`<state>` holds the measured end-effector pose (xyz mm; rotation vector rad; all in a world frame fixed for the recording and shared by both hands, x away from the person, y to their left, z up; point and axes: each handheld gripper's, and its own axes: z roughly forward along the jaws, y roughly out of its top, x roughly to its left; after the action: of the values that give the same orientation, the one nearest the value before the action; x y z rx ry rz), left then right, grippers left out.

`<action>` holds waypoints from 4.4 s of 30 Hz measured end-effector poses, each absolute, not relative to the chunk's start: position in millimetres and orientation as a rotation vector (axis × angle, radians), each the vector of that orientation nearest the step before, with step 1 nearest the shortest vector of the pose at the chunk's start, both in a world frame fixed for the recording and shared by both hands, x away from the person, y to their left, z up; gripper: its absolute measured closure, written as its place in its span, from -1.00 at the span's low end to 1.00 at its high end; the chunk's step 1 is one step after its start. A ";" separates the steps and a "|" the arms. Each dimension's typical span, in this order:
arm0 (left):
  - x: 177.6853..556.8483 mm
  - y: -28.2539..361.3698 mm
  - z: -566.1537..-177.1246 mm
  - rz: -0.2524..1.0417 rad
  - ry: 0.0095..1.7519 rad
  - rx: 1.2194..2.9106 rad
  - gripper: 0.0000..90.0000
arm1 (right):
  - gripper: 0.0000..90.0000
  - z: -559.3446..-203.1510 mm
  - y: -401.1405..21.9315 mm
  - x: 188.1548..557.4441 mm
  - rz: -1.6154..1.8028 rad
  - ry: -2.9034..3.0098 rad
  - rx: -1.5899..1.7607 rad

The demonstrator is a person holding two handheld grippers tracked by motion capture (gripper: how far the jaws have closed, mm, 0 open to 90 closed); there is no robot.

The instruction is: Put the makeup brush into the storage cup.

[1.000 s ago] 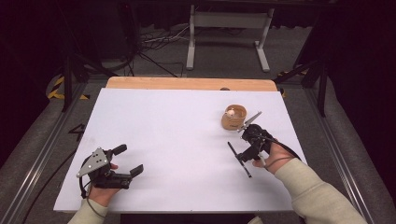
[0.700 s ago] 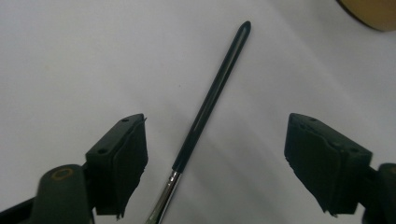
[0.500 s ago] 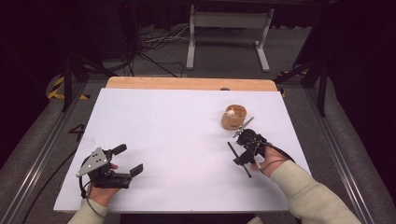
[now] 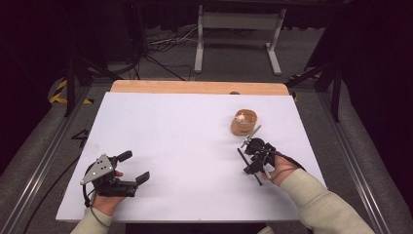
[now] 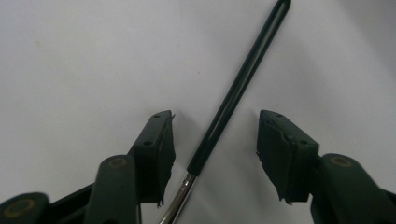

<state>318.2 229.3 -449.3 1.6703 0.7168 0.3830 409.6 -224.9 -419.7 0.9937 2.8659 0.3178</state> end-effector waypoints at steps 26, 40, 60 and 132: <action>318.0 229.0 -448.7 0.385 0.711 1.679 -0.98 | 0.86 -418.7 -216.6 408.1 0.243 2.916 0.903; 321.3 228.3 -443.3 0.320 0.647 1.677 -1.00 | 0.86 -397.0 -202.5 404.1 0.278 2.935 0.763; 328.3 216.1 -439.2 0.289 0.588 1.725 -0.97 | 0.86 -354.9 -145.0 396.9 0.324 3.004 0.441; 372.7 144.3 -433.3 -0.005 0.175 2.011 0.23 | 0.86 -343.6 -63.0 384.6 0.265 3.133 0.033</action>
<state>372.7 144.3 -433.3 2.0114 0.1755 -0.0050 384.6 -63.0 -343.6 0.0333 3.1329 0.2652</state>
